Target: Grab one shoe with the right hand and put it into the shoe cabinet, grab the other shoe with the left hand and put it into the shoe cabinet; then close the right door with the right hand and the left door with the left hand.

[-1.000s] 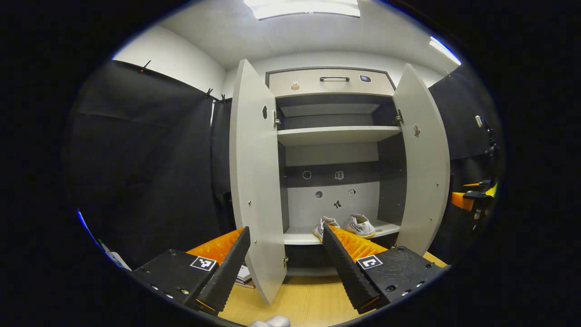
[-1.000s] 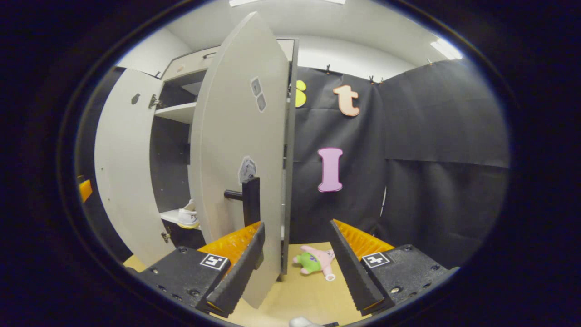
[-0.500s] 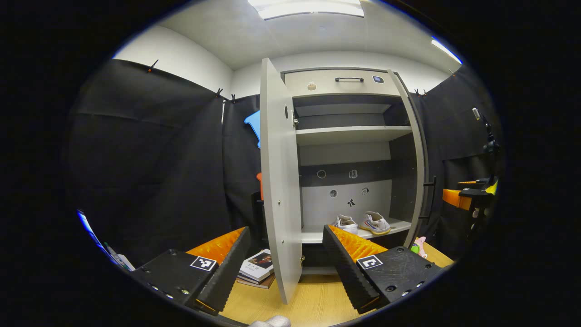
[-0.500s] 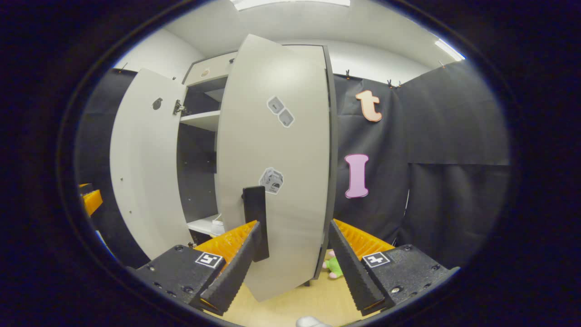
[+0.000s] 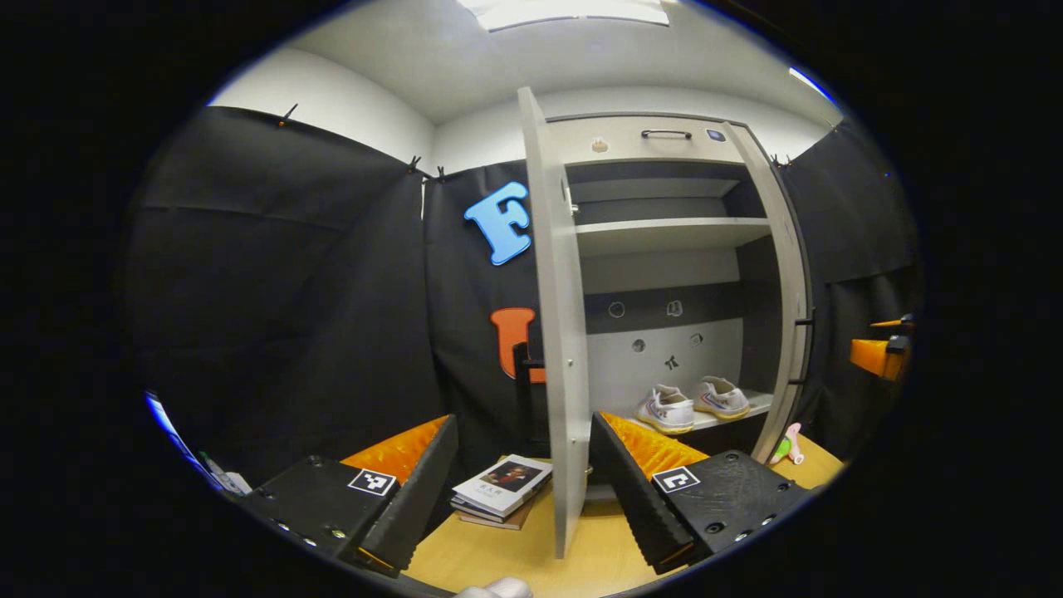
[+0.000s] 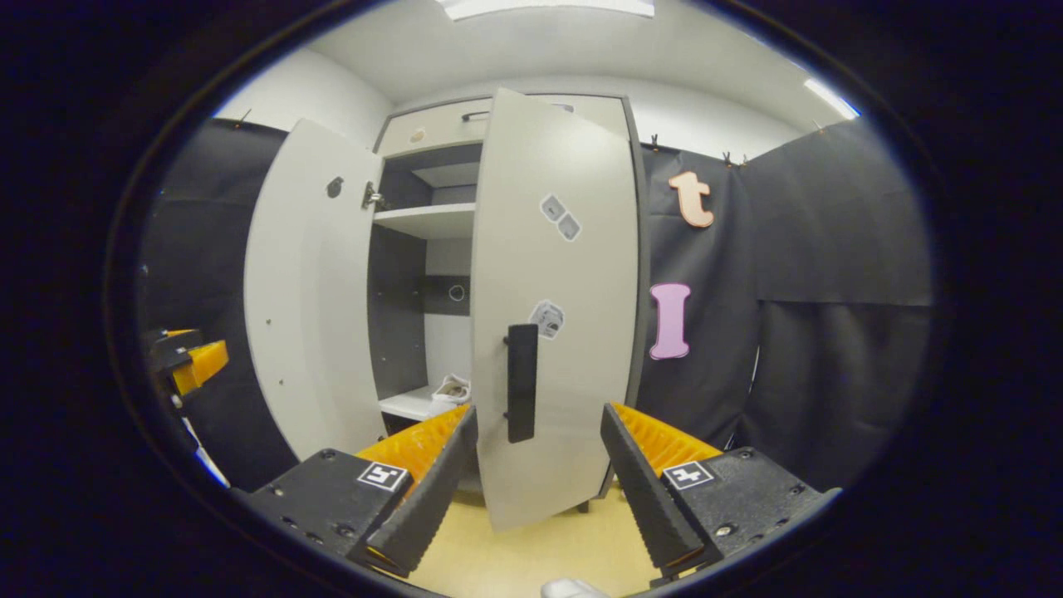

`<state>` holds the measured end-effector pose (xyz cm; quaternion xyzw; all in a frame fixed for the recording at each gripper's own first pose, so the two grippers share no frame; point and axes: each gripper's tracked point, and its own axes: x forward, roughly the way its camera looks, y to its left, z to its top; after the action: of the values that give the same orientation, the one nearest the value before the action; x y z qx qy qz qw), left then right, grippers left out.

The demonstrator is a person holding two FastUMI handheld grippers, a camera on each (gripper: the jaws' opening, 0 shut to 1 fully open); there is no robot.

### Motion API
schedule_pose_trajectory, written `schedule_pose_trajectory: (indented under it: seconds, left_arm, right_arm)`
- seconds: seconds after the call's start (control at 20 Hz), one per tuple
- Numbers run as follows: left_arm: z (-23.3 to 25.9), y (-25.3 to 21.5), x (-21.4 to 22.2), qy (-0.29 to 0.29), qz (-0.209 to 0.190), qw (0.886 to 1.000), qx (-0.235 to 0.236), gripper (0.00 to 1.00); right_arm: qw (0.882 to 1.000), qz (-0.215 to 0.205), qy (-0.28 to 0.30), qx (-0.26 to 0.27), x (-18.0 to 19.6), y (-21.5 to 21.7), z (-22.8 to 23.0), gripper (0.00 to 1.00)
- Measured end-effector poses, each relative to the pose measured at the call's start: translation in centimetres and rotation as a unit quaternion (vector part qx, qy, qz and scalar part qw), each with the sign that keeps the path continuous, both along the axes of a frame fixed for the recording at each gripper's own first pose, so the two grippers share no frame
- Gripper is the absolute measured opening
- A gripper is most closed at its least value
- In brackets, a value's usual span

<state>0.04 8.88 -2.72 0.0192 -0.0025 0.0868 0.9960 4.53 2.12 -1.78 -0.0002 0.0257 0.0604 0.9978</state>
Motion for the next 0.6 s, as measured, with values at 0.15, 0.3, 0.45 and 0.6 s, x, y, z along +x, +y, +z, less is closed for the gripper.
schedule_pose_trajectory:
  seconds: [0.15,0.3,0.45,0.6]
  left_arm:
    - [-1.2,3.7,1.6,0.006,0.02,1.0,0.002,0.96]
    - [-2.5,6.7,4.2,0.012,0.032,0.999,0.003,0.96]
    - [-4.0,8.4,7.6,0.016,0.025,1.0,-0.01,0.96]
    - [-5.3,8.2,10.1,0.022,0.0,1.0,-0.018,0.96]
  right_arm:
    - [1.0,0.003,0.002,-0.01,-1.6,1.3,-0.8,0.94]
    - [1.0,0.007,0.013,-0.002,-2.9,3.2,-1.5,0.95]
    - [1.0,0.004,0.02,-0.011,-4.1,4.3,-2.0,0.97]
    - [0.999,-0.005,0.026,-0.019,-5.0,4.6,-2.4,0.94]
